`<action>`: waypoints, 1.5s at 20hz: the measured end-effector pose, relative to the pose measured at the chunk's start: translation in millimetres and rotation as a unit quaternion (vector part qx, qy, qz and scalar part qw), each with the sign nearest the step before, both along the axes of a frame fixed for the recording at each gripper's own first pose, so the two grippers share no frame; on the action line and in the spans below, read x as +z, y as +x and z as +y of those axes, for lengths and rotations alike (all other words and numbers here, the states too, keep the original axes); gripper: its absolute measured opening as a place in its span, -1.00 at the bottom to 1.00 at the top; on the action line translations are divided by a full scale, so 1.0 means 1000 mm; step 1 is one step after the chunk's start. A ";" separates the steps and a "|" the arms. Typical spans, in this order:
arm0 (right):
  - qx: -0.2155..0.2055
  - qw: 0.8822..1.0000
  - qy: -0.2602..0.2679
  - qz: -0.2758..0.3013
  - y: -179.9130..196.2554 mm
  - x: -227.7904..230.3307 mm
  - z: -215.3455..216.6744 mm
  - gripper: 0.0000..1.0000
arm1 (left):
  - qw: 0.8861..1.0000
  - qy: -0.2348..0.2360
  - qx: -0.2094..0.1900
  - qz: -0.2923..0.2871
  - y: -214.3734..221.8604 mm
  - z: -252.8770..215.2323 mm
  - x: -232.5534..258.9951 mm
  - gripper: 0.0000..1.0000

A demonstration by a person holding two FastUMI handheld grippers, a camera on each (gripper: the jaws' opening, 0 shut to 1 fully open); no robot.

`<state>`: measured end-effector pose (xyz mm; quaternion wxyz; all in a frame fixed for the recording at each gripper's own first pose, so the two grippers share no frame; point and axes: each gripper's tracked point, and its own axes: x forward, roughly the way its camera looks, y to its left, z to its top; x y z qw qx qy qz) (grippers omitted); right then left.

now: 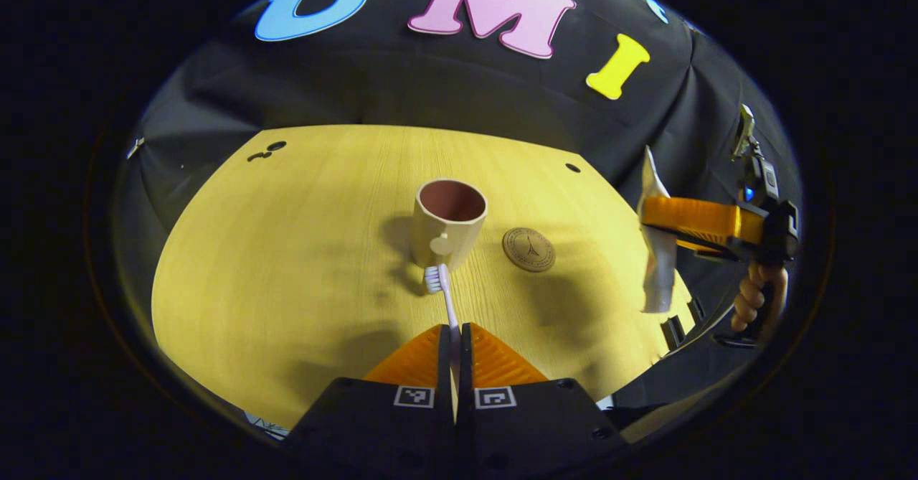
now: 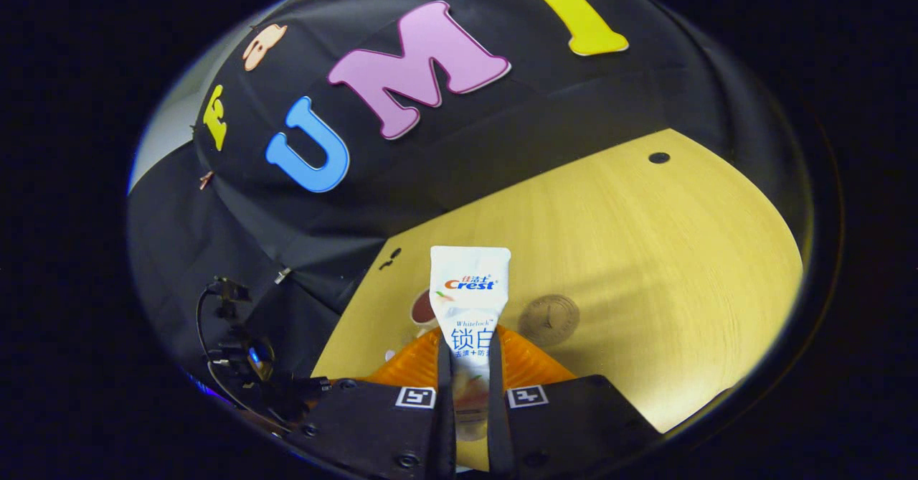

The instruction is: Put the toothbrush and toothpaste on the desktop into the cup, then pick up the cup and place it on the coaster on the desktop.

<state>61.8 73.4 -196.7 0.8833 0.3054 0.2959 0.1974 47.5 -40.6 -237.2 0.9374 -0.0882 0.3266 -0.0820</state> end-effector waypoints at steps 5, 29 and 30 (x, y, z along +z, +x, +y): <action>0.002 0.998 0.023 -0.065 0.044 0.038 0.052 -0.58 | 0.999 -0.012 -0.002 -0.032 -0.030 0.020 0.033 -0.88; 0.029 0.991 -0.100 -0.087 0.121 -0.058 0.154 -0.34 | 0.998 -0.009 0.048 -0.035 -0.087 0.102 0.017 -0.88; 0.033 0.991 -0.104 -0.083 0.116 -0.059 0.153 -0.63 | 0.998 -0.009 0.048 -0.035 -0.089 0.101 0.017 -0.88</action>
